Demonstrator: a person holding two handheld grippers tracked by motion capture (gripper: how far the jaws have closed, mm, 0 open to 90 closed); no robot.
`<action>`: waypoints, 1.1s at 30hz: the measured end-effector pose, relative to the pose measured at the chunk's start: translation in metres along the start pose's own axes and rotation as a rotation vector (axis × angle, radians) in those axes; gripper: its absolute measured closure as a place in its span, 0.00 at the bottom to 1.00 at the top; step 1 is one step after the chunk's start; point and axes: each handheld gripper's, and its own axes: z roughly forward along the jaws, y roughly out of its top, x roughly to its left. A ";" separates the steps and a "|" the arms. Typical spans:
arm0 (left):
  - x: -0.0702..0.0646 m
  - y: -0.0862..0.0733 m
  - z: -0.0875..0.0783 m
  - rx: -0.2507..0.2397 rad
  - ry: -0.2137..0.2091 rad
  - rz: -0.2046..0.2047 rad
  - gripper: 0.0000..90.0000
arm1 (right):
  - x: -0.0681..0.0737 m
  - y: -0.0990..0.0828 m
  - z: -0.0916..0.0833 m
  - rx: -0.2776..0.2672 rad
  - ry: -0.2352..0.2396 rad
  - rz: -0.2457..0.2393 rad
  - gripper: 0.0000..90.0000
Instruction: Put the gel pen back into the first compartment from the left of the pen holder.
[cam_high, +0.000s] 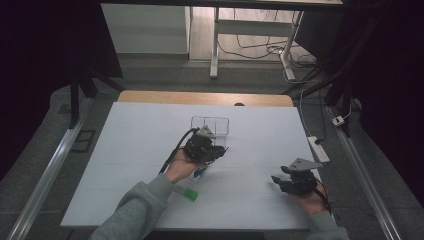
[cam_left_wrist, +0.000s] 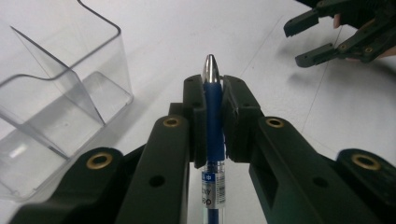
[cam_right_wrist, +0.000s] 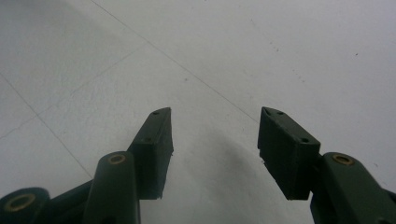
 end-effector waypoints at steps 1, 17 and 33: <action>0.000 0.000 -0.001 -0.003 0.001 0.001 0.89 | 0.000 0.000 0.000 0.000 0.000 0.000 0.50; 0.009 0.002 -0.013 -0.050 0.010 0.004 0.89 | -0.002 -0.001 0.000 0.006 -0.006 0.005 0.50; 0.017 0.009 -0.025 -0.093 0.037 0.012 0.89 | -0.002 -0.001 -0.001 0.002 -0.005 0.008 0.50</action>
